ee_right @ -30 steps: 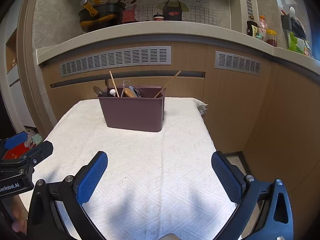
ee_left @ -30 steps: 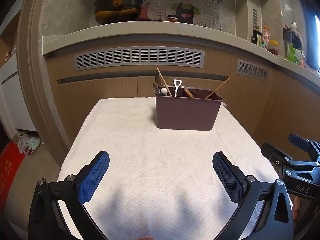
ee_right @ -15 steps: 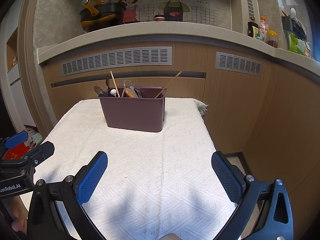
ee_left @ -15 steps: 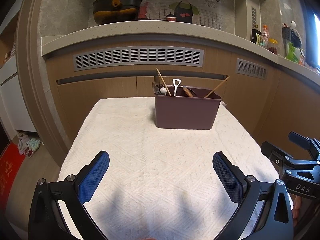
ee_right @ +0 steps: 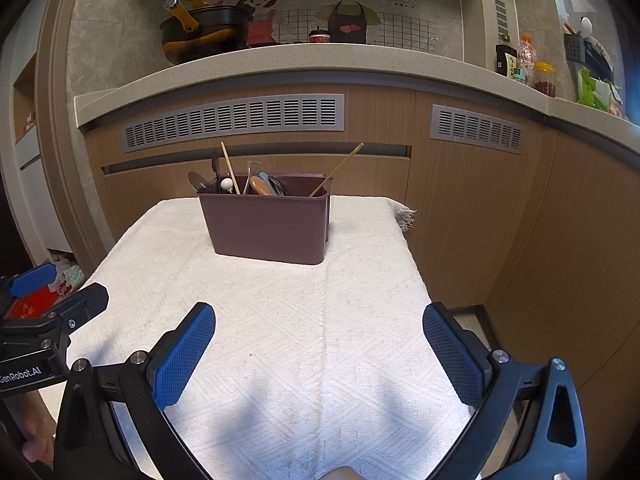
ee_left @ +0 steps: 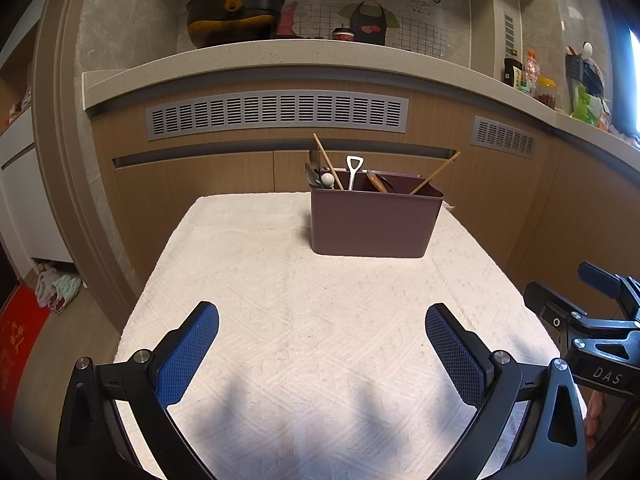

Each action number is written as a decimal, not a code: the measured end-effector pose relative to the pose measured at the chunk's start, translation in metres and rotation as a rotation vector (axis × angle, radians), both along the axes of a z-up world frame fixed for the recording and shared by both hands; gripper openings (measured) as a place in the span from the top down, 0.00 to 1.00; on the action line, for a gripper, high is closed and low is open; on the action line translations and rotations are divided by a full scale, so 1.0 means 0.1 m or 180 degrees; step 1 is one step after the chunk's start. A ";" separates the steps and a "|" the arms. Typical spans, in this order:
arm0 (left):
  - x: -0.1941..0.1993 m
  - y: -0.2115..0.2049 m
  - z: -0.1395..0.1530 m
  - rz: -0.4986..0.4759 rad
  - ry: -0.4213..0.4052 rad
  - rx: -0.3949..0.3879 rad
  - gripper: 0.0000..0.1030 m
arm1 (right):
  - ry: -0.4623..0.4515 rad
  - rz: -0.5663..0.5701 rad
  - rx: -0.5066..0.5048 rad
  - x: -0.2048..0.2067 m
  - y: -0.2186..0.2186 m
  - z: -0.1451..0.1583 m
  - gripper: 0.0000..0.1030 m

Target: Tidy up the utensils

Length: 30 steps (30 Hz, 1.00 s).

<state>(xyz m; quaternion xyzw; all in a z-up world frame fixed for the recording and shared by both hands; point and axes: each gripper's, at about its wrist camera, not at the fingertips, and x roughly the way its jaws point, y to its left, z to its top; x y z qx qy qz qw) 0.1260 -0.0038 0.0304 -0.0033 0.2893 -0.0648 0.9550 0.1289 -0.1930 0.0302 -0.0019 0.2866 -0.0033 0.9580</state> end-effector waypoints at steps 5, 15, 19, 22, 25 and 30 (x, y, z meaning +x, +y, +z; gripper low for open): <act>0.00 0.00 0.00 -0.0003 -0.0001 -0.0001 0.01 | -0.0003 -0.0003 -0.0003 0.00 0.00 0.00 0.00; -0.01 0.01 -0.03 0.0006 0.0014 0.0007 0.01 | -0.0006 -0.0003 -0.0003 0.00 0.00 0.00 0.00; -0.01 0.02 -0.03 0.0008 0.0013 0.0000 0.01 | -0.0015 -0.0005 -0.0009 -0.01 0.00 0.00 0.00; -0.01 0.03 -0.03 0.0007 0.0013 0.0002 0.01 | -0.0010 -0.0001 -0.0005 0.00 0.00 0.00 0.00; -0.01 0.03 -0.03 0.0010 0.0016 0.0004 0.01 | -0.0008 0.0005 0.0002 -0.01 -0.01 0.00 0.00; 0.00 0.06 -0.05 0.0029 -0.0009 -0.0006 0.01 | -0.0008 0.0010 -0.0003 -0.01 -0.01 -0.01 0.00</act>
